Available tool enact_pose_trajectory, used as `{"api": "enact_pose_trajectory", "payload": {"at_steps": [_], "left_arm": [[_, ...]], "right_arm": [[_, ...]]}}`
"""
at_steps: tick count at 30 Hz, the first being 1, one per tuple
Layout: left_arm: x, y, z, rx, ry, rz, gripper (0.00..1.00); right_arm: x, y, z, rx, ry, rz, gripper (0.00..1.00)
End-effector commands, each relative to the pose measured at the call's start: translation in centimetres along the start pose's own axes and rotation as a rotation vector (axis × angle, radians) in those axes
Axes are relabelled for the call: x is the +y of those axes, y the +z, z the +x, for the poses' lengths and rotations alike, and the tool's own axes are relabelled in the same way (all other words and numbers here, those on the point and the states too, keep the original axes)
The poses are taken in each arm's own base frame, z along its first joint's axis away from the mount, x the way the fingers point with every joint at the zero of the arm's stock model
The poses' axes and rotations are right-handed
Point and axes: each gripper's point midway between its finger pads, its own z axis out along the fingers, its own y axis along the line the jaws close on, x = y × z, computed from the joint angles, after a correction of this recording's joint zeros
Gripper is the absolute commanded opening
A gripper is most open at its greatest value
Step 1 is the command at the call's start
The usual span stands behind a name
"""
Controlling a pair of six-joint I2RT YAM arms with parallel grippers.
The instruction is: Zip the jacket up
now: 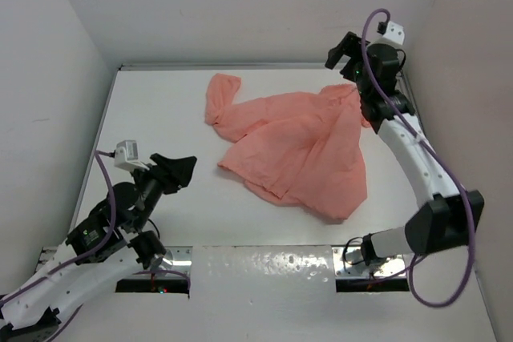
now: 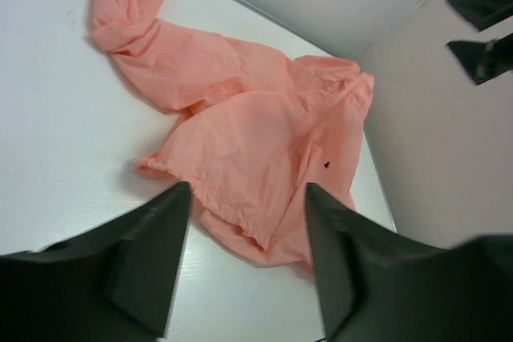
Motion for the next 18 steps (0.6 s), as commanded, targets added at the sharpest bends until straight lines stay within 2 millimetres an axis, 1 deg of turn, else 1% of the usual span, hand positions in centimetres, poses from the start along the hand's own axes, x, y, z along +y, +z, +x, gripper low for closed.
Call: {"api": "enact_pose_trajectory", "payload": {"at_steps": [1, 2, 3, 4, 5, 6, 7, 8, 9, 10, 11, 12, 13, 14, 15, 16, 17, 18], "left_arm": [[-2.9, 0.4, -1.7, -0.044, -0.03, 0.088, 0.6], [-3.5, 0.6, -2.0, -0.054, -0.038, 0.106, 0.63], [-3.9, 0.8, -2.0, -0.052, -0.033, 0.109, 0.66], [-4.5, 0.9, -2.0, -0.045, -0.016, 0.129, 0.76], [-4.9, 1.0, -2.2, -0.049, -0.014, 0.141, 0.83], [-5.3, 1.4, -1.9, -0.033, -0.004, 0.143, 0.86], [-5.4, 1.6, -1.7, -0.028, 0.007, 0.144, 0.87], [-5.6, 1.9, -1.6, -0.023, 0.012, 0.145, 0.88], [-6.2, 2.2, -1.3, -0.006, 0.017, 0.155, 0.89], [-6.4, 2.3, -1.3, 0.0, 0.021, 0.155, 0.89], [-6.7, 2.4, -1.2, 0.006, 0.024, 0.159, 0.89], [-6.8, 2.7, -1.0, 0.015, 0.027, 0.16, 0.9], [-6.8, 2.8, -0.9, 0.016, 0.023, 0.158, 0.9], [-6.9, 2.8, -1.0, 0.011, 0.015, 0.16, 0.9], [-6.8, 2.8, -1.1, 0.005, 0.012, 0.157, 0.9], [-6.9, 2.6, -1.4, -0.002, 0.01, 0.161, 0.9], [-6.8, 2.5, -1.4, -0.006, 0.011, 0.163, 0.9], [-6.7, 2.1, -2.0, -0.025, 0.0, 0.171, 0.9]], "right_arm": [[4.2, -6.7, -6.3, -0.09, 0.048, -0.187, 0.99], [4.5, -7.9, -6.7, -0.105, 0.064, -0.213, 0.99], [4.9, -10.7, -8.7, -0.164, 0.091, -0.262, 0.99], [5.1, -11.5, -7.4, -0.145, 0.119, -0.311, 0.99], [5.2, -12.6, -7.1, -0.141, 0.137, -0.339, 0.99], [5.2, -14.6, -7.0, -0.157, 0.167, -0.384, 0.99], [5.4, -15.7, -6.7, -0.156, 0.177, -0.42, 0.99], [5.7, -16.6, -6.1, -0.14, 0.189, -0.462, 0.99], [5.4, -18.0, -4.9, -0.122, 0.219, -0.491, 0.99], [5.4, -18.5, -4.1, -0.103, 0.238, -0.507, 0.99], [5.8, -19.3, -3.0, -0.069, 0.253, -0.558, 0.99], [5.4, -19.3, -0.2, -0.01, 0.264, -0.579, 0.99], [5.9, -20.7, -0.1, -0.012, 0.291, -0.639, 0.99], [6.3, -21.5, 1.4, 0.038, 0.29, -0.694, 0.99], [5.9, -21.5, 3.6, 0.085, 0.282, -0.7, 0.99], [5.6, -22.0, 4.4, 0.108, 0.271, -0.704, 0.99], [5.1, -22.1, 5.3, 0.135, 0.258, -0.688, 0.99], [4.5, -22.0, 6.1, 0.148, 0.222, -0.668, 0.99]]}}
